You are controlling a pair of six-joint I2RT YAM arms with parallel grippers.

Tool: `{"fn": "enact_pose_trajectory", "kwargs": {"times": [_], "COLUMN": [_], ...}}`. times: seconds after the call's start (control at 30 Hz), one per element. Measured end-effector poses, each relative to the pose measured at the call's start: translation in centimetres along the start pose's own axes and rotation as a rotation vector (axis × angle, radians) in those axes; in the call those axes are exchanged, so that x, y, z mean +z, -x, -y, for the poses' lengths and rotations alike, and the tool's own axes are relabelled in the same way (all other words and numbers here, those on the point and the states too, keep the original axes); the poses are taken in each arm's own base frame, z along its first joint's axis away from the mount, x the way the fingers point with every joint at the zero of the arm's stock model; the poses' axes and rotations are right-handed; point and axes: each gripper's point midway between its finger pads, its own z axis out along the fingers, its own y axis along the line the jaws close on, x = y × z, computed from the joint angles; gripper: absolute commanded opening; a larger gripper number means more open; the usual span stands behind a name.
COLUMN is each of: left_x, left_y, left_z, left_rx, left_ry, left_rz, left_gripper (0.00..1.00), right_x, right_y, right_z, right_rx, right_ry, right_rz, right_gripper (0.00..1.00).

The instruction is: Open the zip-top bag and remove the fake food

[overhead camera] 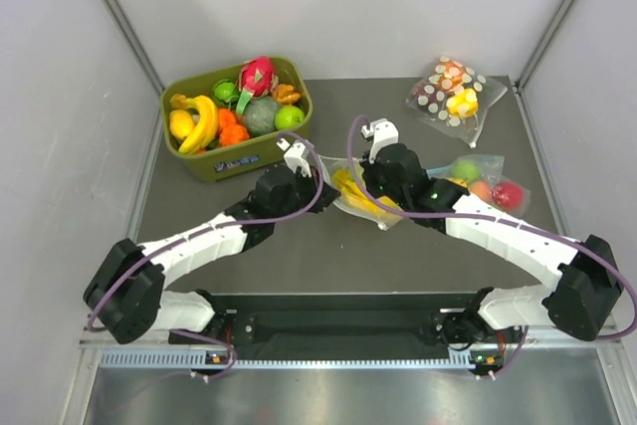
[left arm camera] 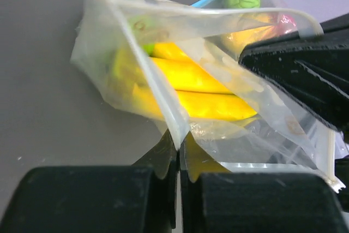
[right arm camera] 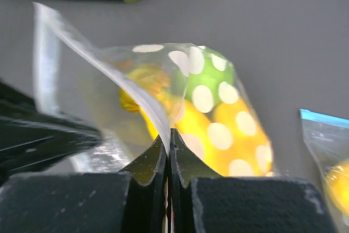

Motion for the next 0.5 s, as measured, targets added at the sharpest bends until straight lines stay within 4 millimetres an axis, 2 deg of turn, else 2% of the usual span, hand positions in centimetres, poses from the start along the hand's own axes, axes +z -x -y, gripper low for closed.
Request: {"fn": "enact_pose_trajectory", "kwargs": {"times": [0.13,0.23,0.5], "left_x": [-1.7,-2.9,-4.6], "left_y": [0.4,0.1,-0.9], "left_z": [-0.5,-1.6,-4.3], "left_rx": [0.025,0.035,0.037], "left_ry": [0.054,0.126,0.31], "left_rz": [0.003,-0.019,-0.105], "left_gripper": [0.0,0.0,0.0], "right_x": [-0.2,-0.4,-0.9], "right_y": [0.4,1.0,1.4], "right_z": [1.3,2.0,2.8], "right_rx": [-0.014,-0.019,-0.016], "right_ry": [-0.067,-0.106,-0.15], "right_rz": [0.016,0.031,0.047], "right_gripper": [0.0,0.0,0.0]}}
